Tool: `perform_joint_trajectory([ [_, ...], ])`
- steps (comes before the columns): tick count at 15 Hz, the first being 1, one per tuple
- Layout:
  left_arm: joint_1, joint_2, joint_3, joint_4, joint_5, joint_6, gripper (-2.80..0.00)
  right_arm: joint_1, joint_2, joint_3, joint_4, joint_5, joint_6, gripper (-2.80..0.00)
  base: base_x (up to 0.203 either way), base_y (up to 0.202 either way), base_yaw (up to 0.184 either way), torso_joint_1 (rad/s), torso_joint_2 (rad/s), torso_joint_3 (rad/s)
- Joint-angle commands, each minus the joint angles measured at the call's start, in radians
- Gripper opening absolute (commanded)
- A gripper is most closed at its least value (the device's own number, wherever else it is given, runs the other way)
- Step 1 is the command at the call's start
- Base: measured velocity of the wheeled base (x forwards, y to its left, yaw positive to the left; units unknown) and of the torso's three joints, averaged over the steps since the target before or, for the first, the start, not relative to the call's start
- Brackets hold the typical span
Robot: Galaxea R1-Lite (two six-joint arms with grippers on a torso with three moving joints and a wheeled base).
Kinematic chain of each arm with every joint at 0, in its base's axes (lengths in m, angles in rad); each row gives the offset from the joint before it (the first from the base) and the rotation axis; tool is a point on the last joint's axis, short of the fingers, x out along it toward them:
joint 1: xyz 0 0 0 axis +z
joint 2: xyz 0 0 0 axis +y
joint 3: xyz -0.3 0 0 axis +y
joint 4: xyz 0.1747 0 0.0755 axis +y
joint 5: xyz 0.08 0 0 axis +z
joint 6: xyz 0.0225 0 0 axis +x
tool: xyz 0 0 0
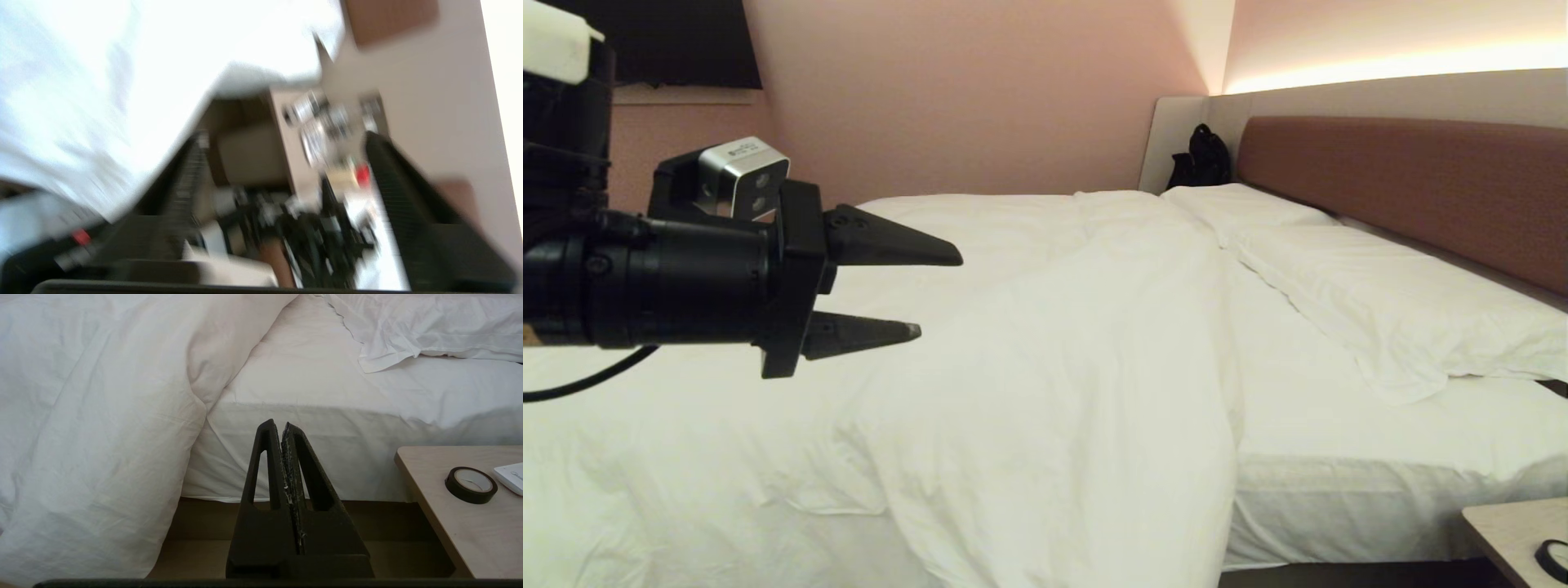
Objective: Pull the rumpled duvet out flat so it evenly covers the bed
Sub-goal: Flatten the corners of the folded blanket
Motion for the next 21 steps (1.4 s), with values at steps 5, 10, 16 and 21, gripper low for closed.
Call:
perform_joint_trajectory([
  [5, 0.226, 0.267, -0.067, -0.056, 0.007, 0.095, -2.8, 0.0, 0.0, 0.0, 0.0, 0.0, -0.001, -2.8, 0.0, 0.0, 0.0, 0.0, 0.0, 0.0],
  [10, 0.312, 0.455, -0.086, -0.042, 0.124, 0.18, -2.8, 0.0, 0.0, 0.0, 0.0, 0.0, 0.0, -2.8, 0.0, 0.0, 0.0, 0.0, 0.0, 0.0],
  [16, 0.383, 0.559, -0.081, 0.066, 0.182, 0.209, -2.8, 0.0, 0.0, 0.0, 0.0, 0.0, 0.0, -2.8, 0.0, 0.0, 0.0, 0.0, 0.0, 0.0],
  [21, 0.387, 0.591, -0.073, 0.169, 0.201, 0.213, -2.8, 0.0, 0.0, 0.0, 0.0, 0.0, 0.0, -2.8, 0.0, 0.0, 0.0, 0.0, 0.0, 0.0],
])
